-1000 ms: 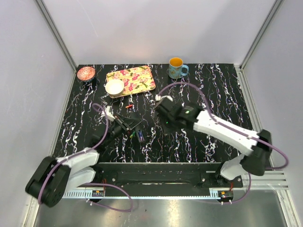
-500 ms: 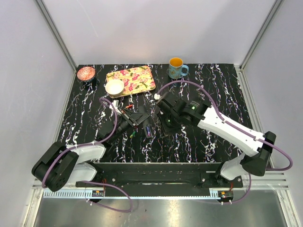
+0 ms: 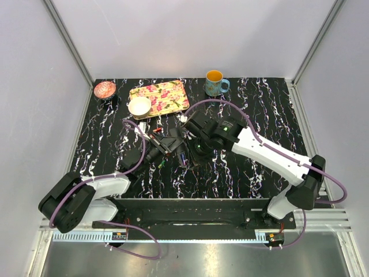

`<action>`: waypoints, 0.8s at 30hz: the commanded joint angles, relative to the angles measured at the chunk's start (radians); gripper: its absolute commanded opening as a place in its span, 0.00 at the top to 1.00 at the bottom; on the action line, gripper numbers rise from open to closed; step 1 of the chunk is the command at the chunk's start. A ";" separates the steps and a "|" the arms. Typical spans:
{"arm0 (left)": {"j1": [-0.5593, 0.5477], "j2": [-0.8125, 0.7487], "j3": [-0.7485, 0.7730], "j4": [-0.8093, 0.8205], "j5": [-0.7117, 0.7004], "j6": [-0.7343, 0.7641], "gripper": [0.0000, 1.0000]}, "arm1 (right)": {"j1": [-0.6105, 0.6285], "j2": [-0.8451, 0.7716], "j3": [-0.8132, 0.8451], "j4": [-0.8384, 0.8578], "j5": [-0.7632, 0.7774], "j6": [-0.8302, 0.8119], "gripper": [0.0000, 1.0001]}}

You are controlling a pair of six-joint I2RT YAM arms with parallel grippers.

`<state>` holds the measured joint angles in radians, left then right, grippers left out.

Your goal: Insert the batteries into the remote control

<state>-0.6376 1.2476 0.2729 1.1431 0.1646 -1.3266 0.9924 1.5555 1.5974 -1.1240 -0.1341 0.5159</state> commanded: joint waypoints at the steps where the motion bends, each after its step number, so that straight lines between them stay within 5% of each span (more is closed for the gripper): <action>1: -0.011 0.007 0.037 0.058 -0.042 0.018 1.00 | 0.008 0.021 0.044 0.018 -0.027 -0.016 1.00; 24: -0.031 -0.017 -0.012 0.096 -0.007 0.009 1.00 | -0.001 0.071 0.068 -0.017 -0.042 -0.017 1.00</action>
<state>-0.6609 1.2518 0.2668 1.1316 0.1471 -1.3060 0.9920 1.6188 1.6180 -1.1294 -0.1265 0.5121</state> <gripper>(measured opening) 0.220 0.035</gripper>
